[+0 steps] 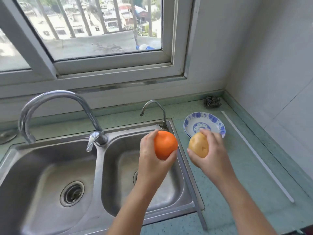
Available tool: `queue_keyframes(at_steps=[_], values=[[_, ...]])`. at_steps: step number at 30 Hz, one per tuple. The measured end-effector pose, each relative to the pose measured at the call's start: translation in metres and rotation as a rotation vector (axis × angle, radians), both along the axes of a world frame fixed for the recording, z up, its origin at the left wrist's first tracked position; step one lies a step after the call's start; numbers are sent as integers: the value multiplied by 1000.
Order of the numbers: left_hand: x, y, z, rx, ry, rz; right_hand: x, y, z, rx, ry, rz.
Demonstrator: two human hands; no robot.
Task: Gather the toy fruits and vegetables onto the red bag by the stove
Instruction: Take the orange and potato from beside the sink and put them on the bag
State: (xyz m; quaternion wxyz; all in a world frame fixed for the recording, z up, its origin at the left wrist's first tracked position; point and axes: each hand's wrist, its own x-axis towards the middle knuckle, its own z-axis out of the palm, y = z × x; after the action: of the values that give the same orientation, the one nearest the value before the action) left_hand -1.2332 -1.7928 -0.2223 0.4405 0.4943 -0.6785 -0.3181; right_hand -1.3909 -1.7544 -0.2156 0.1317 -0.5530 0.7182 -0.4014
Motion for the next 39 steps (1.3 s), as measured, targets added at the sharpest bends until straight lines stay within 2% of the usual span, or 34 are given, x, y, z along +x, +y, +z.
queue_keyframes(at_steps=[7, 19, 29, 39], values=[[62, 48, -5, -37, 4, 154, 61, 31, 8, -13, 6, 163], [156, 180, -1, 50, 50, 367, 159, 117, 16, -16, -16, 425], [241, 290, -4, 59, 71, 695, 255, 180, 19, -21, -47, 734], [322, 397, -4, 22, 102, 1064, 369, 242, 28, -17, -47, 1136]])
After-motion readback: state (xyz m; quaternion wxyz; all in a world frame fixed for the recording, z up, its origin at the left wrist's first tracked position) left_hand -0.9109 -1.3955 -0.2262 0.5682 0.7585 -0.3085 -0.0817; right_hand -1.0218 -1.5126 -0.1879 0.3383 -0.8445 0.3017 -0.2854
